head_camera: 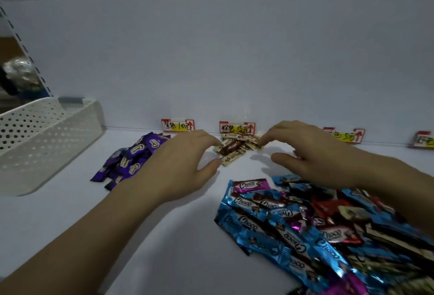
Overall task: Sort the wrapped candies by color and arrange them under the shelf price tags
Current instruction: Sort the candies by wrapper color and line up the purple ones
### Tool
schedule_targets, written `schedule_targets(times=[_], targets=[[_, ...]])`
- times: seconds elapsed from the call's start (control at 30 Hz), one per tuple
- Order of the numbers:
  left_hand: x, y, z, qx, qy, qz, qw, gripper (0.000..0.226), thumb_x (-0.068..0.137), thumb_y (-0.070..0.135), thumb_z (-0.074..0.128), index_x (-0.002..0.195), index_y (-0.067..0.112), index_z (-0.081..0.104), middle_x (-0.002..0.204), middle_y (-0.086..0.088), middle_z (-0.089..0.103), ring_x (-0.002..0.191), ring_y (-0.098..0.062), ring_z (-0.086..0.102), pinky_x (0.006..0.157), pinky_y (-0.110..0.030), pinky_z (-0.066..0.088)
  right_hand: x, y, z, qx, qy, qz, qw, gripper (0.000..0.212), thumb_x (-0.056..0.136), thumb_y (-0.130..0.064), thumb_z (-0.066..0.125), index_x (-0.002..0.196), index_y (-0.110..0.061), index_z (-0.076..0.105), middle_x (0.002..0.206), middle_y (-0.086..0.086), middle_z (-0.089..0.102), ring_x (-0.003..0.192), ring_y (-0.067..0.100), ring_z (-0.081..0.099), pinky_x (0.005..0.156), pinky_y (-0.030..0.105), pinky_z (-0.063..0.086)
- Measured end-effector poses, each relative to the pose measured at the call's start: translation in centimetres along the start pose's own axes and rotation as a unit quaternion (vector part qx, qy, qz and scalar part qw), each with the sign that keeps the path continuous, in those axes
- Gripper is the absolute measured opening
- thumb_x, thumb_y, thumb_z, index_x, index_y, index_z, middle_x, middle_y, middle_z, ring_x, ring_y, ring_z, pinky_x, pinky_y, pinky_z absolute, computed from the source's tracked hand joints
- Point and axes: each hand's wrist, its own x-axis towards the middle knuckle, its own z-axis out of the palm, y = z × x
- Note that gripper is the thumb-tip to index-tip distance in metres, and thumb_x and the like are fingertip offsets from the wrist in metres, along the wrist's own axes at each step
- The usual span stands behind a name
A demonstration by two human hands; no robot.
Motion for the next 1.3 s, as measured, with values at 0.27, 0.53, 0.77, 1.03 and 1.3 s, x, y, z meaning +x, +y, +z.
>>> schedule_targets(times=[0.27,0.53,0.77,1.03,1.3], targets=[[4.3,7.1,2.0,-0.032,-0.064,0.077,0.994,0.043,0.098,0.044,0.053,0.14,0.036,0.051,0.144,0.016,0.053,0.131,-0.008,0.047,0.11,-0.03,0.036,-8.0,5.7,-2.3,0.067,0.081,0.094,0.99,0.025,0.097,-0.036,0.055,0.121,-0.033,0.064,0.118,-0.018,0.064,0.107,0.0,0.058,0.084,0.029,0.053],[6.7,13.7,3.9,-0.075,-0.111,0.123,0.983,0.03,0.099,0.041,0.055,0.127,0.036,0.063,0.119,0.016,0.065,0.11,-0.006,0.057,0.088,-0.026,0.043,-11.9,8.9,-3.9,0.121,-0.023,0.121,0.985,0.011,0.094,-0.024,0.067,0.098,-0.033,0.071,0.082,-0.017,0.068,0.083,0.005,0.065,0.067,0.023,0.05],[8.0,17.9,4.6,-0.137,-0.106,0.164,0.971,0.015,0.097,0.033,0.057,0.106,0.035,0.069,0.091,0.026,0.06,0.088,0.003,0.057,0.069,-0.007,0.033,-14.0,11.2,-5.5,0.095,-0.105,0.18,0.974,0.016,0.092,-0.019,0.07,0.093,-0.035,0.072,0.08,-0.002,0.069,0.076,0.02,0.066,0.077,0.05,0.056],[13.4,20.5,9.3,-0.088,-0.127,0.133,0.979,0.032,0.097,0.038,0.059,0.125,0.022,0.066,0.102,0.008,0.07,0.087,-0.009,0.058,0.082,-0.029,0.049,-13.4,13.1,-3.7,0.055,-0.083,0.283,0.954,0.026,0.081,-0.05,0.077,0.099,-0.034,0.068,0.093,-0.013,0.065,0.084,0.008,0.063,0.068,0.029,0.048],[15.1,22.9,11.3,-0.093,-0.161,0.125,0.975,0.02,0.093,0.036,0.069,0.105,0.021,0.073,0.093,0.008,0.063,0.073,-0.006,0.058,0.07,-0.027,0.045,-14.3,13.6,-4.2,0.107,-0.128,0.287,0.943,0.023,0.085,-0.027,0.079,0.105,-0.036,0.07,0.111,-0.012,0.064,0.089,0.01,0.066,0.082,0.034,0.055]])
